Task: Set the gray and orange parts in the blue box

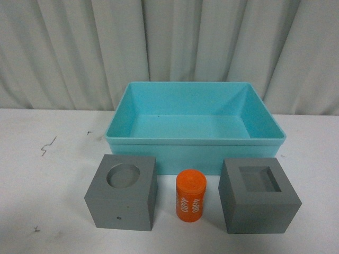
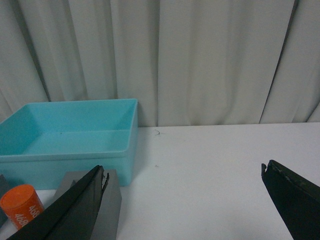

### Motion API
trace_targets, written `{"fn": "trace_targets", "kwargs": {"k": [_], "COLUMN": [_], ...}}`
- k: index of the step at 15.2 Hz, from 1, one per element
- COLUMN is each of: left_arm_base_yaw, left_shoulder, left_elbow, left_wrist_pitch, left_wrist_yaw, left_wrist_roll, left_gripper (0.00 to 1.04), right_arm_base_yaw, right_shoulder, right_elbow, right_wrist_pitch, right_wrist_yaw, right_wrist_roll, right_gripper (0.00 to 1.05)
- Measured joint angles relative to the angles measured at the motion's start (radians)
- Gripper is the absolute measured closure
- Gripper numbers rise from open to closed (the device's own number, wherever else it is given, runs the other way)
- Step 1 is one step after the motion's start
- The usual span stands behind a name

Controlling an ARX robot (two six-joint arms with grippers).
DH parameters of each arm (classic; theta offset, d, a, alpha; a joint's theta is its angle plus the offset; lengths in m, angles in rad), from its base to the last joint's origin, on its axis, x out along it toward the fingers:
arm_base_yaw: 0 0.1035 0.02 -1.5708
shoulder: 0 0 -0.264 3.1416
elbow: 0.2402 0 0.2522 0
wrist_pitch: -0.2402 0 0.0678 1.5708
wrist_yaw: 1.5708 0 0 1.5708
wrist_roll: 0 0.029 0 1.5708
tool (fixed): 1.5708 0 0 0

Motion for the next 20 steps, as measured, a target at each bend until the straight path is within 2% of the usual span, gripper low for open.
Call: {"fn": "trace_targets", "kwargs": {"k": [20], "left_arm_base_yaw": [0.000], "left_shoulder": [0.000], "left_elbow": [0.000], "left_wrist_pitch": [0.000], "left_wrist_yaw": [0.000], "left_wrist_roll": [0.000], "left_gripper": [0.07], "right_arm_base_yaw": [0.000], "right_shoulder": [0.000], "right_elbow": [0.000], "right_wrist_pitch": [0.000], "right_wrist_yaw": [0.000], "right_wrist_roll": [0.000], "right_gripper": [0.06]}}
